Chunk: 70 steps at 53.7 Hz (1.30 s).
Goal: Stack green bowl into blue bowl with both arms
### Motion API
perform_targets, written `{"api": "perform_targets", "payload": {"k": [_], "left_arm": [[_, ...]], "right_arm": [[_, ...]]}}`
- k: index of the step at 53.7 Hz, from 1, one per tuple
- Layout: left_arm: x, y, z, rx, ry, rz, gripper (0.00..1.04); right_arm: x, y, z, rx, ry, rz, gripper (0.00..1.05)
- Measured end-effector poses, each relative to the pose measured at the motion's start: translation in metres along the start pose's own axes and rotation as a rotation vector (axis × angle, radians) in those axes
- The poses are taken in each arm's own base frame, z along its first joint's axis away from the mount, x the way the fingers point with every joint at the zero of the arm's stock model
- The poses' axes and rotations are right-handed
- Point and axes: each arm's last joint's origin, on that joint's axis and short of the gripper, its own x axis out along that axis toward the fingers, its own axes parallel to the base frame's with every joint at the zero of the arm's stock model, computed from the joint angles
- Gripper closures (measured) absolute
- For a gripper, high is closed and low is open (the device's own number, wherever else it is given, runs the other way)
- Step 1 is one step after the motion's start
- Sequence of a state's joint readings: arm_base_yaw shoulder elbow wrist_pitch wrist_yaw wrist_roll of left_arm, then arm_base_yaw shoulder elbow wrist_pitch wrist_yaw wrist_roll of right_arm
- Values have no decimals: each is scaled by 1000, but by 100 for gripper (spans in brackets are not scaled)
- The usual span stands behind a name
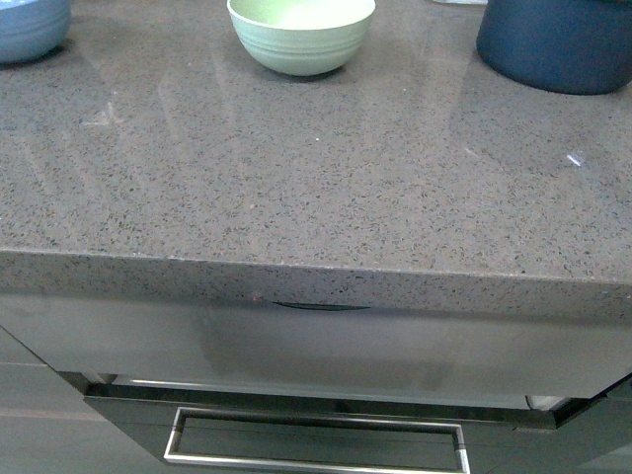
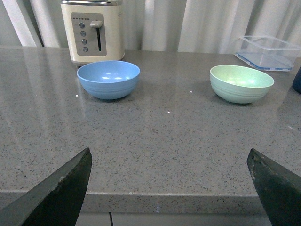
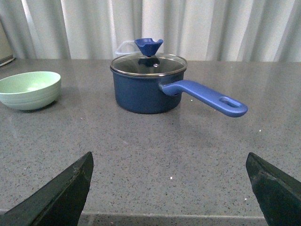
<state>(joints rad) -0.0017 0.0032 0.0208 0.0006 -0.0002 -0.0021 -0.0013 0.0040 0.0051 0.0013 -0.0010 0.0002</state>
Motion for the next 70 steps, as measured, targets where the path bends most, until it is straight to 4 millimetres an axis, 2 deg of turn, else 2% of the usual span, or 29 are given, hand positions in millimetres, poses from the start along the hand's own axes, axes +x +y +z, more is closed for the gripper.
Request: {"api": "perform_targets", "payload": {"k": [26,27,30,32,34,41,44,50,56,62,70], "left_arm": [[0,0,0,0,0,1,7],[1,0,-1,-10,36,14,7],[5,5,1,-88,296,164,7],[16,14,7,-132,411,239,7],[28,23,14,-166,434,278,7],[76,62,51,-237,361,336,7],[88,70,58,-252,357,326,7],[131,89,73,-288,357,281,7],[172,95,86,-315,385,236,7],[202,91,93,-309,415,217,7],[246,93,105,-298,513,299,7]], "right_arm": [[0,0,0,0,0,0,10],[0,0,0,0,0,0,10],[0,0,0,0,0,0,10],[0,0,0,0,0,0,10],[0,0,0,0,0,0,10],[0,0,0,0,0,0,10],[0,0,0,0,0,0,10],[0,0,0,0,0,0,10],[0,0,0,0,0,0,10],[0,0,0,0,0,0,10],[0,0,0,0,0,0,10]]}}
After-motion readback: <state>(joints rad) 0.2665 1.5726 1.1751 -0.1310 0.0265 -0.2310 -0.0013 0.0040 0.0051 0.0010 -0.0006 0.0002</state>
